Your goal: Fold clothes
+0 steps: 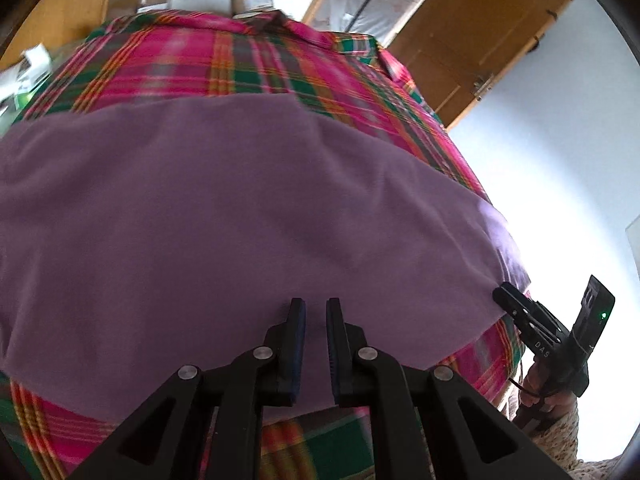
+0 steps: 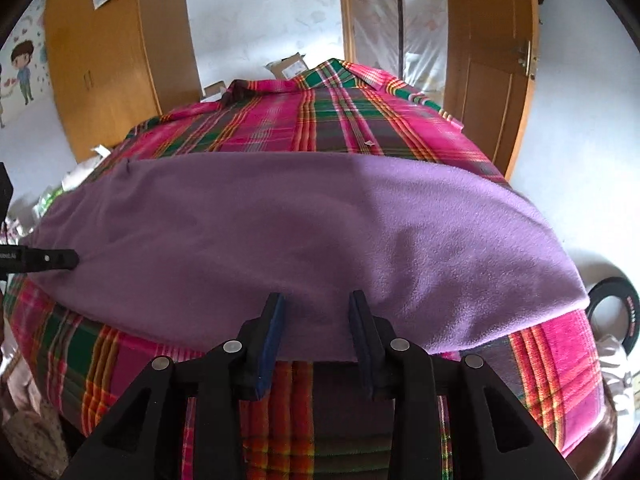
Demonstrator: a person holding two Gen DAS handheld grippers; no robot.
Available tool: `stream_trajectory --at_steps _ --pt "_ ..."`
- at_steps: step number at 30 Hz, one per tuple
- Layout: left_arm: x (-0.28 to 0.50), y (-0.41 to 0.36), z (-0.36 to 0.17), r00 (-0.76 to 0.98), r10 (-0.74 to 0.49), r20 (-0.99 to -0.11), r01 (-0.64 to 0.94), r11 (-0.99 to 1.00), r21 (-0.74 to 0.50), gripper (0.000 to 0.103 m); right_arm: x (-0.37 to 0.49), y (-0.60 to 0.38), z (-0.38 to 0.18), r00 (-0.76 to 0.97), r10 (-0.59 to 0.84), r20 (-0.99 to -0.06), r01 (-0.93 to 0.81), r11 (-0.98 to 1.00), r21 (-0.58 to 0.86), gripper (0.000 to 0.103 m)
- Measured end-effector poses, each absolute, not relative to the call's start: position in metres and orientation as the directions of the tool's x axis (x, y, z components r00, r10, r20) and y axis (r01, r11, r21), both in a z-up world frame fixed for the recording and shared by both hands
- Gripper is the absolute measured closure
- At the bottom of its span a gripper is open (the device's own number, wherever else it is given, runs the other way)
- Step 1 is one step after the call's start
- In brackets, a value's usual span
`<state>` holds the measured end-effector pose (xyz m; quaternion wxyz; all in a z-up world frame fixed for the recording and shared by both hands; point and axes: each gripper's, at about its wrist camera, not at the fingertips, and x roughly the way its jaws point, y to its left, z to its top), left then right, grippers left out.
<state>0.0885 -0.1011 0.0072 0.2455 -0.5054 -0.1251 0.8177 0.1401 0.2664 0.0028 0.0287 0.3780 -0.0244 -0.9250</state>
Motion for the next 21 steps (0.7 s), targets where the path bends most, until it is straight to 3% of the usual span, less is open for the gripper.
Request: stream_trajectory --at_steps 21 --pt "0.107 -0.237 -0.012 -0.571 0.429 -0.699 0.06 -0.828 -0.557 0.094 0.109 0.158 0.011 -0.663 -0.243 -0.708 0.296 -0.954 0.05 0.068"
